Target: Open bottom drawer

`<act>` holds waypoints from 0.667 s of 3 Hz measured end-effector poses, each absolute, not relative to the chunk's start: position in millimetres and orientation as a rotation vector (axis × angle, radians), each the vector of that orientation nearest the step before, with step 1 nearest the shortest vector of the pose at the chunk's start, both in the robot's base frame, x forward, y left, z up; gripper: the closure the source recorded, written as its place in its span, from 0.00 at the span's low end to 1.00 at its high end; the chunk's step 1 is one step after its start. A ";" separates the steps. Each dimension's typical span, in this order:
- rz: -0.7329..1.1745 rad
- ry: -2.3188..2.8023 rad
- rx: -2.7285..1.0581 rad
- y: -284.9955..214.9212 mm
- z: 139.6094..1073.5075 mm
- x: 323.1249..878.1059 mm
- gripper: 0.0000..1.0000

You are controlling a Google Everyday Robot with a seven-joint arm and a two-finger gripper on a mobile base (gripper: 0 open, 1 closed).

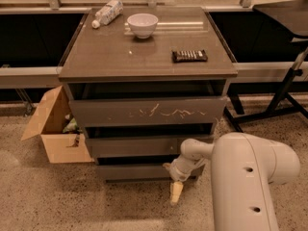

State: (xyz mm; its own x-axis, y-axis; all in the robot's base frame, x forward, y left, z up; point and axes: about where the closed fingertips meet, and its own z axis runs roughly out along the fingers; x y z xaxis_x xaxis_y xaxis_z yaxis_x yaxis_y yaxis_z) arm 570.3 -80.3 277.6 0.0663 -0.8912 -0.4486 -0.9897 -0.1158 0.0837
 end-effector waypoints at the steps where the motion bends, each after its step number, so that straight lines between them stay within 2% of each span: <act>1: 0.537 1.870 -2.114 -85.6 257.0 581.3 0.00; 2: 0.418 1.821 -2.116 -94.4 231.8 592.0 0.00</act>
Offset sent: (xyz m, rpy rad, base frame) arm 0.0368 -0.0200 -0.0636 -0.0309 -0.2132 0.0271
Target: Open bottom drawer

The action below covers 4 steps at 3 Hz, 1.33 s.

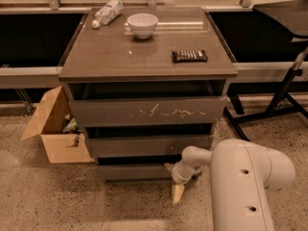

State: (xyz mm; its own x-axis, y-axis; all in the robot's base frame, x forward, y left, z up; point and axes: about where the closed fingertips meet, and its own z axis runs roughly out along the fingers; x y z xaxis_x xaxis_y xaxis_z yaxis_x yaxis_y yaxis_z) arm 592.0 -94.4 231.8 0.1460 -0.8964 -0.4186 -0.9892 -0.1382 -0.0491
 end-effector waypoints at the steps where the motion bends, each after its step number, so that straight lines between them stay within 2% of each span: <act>1: 0.321 1.793 -2.093 -102.1 222.2 599.7 0.00; 2: 0.201 1.760 -2.044 -112.7 223.1 612.5 0.00; 4: 0.220 1.753 -1.926 -133.4 198.2 641.9 0.00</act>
Offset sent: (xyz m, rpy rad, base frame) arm 0.0374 -0.0311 -0.0010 -0.0163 -0.2892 -0.0664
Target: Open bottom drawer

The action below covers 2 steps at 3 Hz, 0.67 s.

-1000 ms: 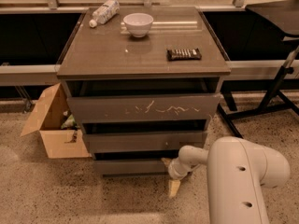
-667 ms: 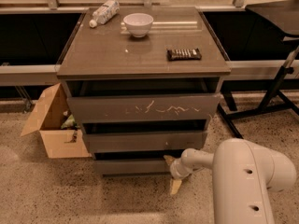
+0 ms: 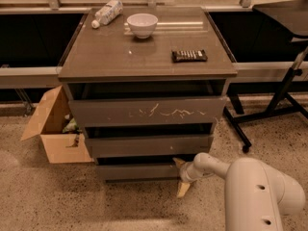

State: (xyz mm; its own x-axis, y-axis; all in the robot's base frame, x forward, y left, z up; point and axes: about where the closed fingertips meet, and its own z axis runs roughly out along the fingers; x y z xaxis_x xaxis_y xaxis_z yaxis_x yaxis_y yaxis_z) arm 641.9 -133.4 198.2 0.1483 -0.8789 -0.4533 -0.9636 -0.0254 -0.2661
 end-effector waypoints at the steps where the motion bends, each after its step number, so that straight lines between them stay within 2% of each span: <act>1: 0.234 1.773 -1.899 -138.7 187.2 655.5 0.00; 2: 0.253 1.789 -1.888 -140.7 177.5 666.6 0.00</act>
Offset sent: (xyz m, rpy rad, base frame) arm 0.0449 -0.0154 -0.0288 0.0271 0.0398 -0.0490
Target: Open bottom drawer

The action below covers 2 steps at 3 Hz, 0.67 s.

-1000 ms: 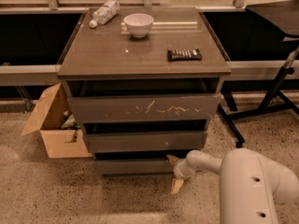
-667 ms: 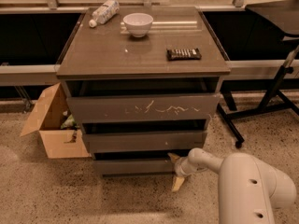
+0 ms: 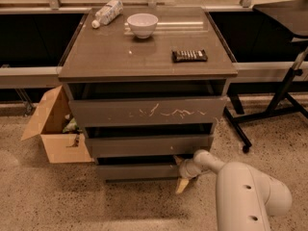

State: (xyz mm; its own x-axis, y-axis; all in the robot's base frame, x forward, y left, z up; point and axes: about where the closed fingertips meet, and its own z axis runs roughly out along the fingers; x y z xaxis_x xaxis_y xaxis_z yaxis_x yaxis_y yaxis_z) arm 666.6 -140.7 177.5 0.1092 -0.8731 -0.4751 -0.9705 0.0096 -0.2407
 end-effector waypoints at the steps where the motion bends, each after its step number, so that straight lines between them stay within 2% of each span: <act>1: 0.289 1.801 -1.894 -138.7 168.1 669.1 0.17; 2: 0.346 1.792 -1.912 -131.9 165.9 657.9 0.41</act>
Offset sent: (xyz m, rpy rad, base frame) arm -0.0224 0.0138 -0.0100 0.0415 0.1012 0.0613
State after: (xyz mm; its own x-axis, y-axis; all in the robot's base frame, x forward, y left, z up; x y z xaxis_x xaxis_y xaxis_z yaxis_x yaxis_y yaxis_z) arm 657.9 -131.9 165.9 0.1047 -0.8587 -0.5016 -0.9837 -0.0153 -0.1790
